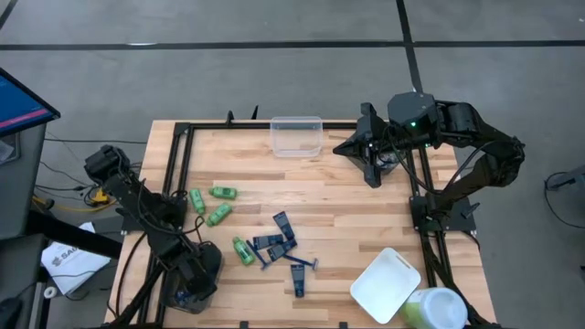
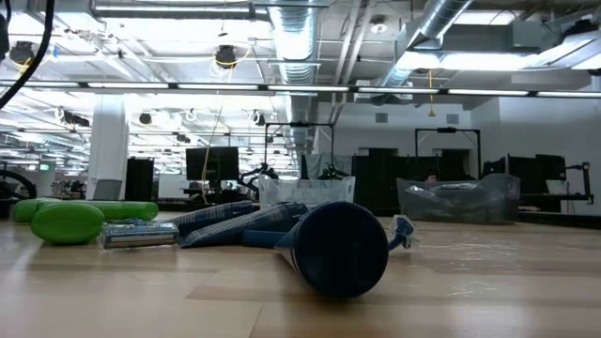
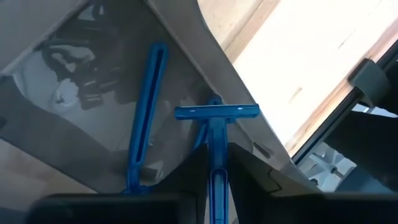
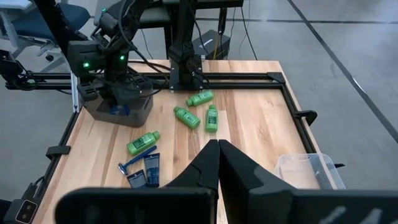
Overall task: Pick & Place Travel size toiletries
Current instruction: Put the blue razor into the bottom black bin
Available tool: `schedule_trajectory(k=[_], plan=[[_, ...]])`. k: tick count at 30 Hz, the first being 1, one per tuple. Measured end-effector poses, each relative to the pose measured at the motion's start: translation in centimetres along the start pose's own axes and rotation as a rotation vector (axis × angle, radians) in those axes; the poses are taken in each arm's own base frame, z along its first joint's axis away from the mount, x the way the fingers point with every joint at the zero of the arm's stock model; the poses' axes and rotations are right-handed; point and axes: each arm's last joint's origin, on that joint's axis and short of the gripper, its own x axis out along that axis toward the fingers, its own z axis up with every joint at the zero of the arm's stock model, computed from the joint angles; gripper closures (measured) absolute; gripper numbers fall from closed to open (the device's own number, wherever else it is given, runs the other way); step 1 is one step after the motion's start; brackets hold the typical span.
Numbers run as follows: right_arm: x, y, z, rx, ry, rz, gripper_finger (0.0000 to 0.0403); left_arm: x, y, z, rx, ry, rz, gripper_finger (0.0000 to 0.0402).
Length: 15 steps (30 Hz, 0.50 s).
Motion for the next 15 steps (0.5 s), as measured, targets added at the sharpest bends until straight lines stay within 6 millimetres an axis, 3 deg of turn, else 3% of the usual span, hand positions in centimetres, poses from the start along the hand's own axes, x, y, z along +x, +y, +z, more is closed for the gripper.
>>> schedule_trajectory(k=[6, 10, 15], plan=[[0.0, 0.0, 0.0, 0.000, 0.000, 0.000, 0.0403, 0.0, 0.3, 0.0, 0.001, -0.013, 0.029, 0.0320], [0.0, 0.0, 0.0, 0.000, 0.000, 0.000, 0.0403, -0.1, 0.4, -0.1, 0.019, 0.031, 0.033, 0.0276], [0.0, 0.0, 0.0, 0.000, 0.000, 0.000, 0.0403, -2.6, 0.3, 0.2, 0.046, 0.019, -0.092, 0.0224]])
